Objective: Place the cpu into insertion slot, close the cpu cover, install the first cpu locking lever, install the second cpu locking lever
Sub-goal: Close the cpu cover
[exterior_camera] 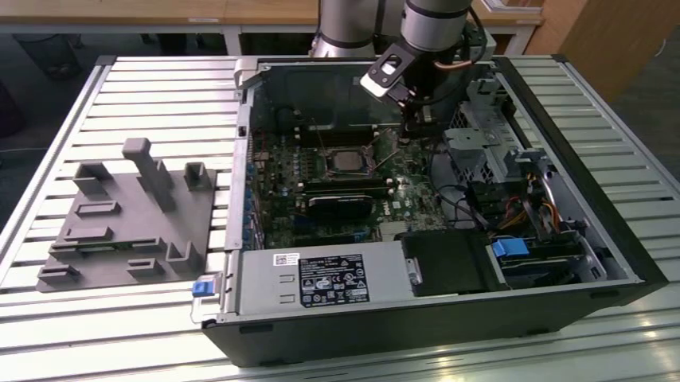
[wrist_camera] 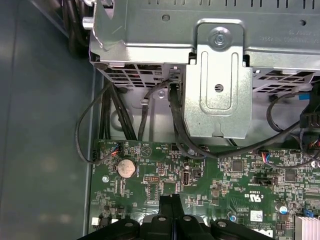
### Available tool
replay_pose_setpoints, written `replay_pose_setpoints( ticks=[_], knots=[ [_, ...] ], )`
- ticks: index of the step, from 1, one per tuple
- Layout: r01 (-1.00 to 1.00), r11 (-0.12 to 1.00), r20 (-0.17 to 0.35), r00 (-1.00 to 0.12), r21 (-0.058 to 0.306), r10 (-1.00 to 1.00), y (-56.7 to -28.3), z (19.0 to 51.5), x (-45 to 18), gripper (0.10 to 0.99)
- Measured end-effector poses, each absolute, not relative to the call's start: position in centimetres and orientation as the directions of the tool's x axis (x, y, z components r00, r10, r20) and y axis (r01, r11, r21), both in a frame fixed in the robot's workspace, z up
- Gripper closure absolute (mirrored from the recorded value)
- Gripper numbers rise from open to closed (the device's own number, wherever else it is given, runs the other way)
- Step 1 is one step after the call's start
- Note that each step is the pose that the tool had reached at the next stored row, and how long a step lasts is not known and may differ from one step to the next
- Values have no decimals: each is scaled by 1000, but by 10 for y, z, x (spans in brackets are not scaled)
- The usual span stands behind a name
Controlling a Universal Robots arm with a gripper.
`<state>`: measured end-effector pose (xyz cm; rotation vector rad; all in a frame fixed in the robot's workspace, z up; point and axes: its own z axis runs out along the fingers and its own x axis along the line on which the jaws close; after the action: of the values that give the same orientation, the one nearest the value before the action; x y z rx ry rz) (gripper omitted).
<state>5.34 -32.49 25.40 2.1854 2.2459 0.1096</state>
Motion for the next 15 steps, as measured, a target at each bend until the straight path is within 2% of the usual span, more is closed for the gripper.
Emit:
replay_pose_setpoints(
  ticks=[15],
  knots=[
    [998,26,44,-28,54,999,-324,247,47,965]
  ],
)
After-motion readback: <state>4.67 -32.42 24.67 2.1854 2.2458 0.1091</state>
